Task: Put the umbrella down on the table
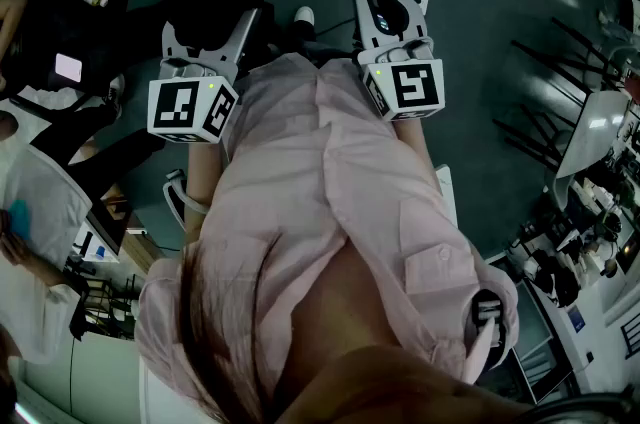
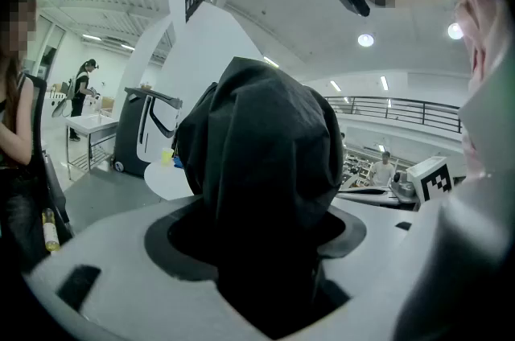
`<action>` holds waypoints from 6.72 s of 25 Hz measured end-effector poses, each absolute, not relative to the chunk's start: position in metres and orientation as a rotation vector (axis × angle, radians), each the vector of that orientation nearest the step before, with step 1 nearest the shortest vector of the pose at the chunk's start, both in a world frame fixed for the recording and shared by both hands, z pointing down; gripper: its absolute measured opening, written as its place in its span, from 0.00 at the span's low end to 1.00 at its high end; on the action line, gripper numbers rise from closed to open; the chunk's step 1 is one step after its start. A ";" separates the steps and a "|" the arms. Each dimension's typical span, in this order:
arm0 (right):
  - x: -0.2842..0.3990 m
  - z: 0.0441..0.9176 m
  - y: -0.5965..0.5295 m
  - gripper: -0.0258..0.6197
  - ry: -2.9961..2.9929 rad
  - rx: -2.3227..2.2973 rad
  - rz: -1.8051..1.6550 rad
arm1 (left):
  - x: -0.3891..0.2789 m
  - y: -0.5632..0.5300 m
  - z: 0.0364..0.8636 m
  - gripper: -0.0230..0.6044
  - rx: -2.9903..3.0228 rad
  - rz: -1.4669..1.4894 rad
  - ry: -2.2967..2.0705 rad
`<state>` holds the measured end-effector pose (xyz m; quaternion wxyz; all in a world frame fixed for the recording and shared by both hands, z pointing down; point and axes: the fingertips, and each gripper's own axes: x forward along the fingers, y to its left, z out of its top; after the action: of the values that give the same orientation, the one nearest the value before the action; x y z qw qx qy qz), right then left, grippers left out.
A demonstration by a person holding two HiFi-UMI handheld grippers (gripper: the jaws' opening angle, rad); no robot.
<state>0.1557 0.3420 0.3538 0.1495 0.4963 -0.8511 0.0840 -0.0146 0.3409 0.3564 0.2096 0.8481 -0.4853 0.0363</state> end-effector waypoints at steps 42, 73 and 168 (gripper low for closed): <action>0.091 0.358 0.286 0.10 -2.425 1.340 0.207 | -0.095 0.291 0.359 0.57 2.299 0.046 -1.452; 0.169 0.372 0.091 0.10 -2.522 1.269 0.243 | -0.037 0.108 0.344 0.57 2.243 0.060 -1.660; 0.140 0.381 -0.204 0.10 -2.296 1.487 0.361 | -0.043 -0.265 0.619 0.57 1.935 0.836 -0.997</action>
<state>0.1395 -0.2041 0.3808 0.1903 0.5290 -0.8170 0.1284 -0.0427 -0.2649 0.6189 0.3940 0.7627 -0.3932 0.3295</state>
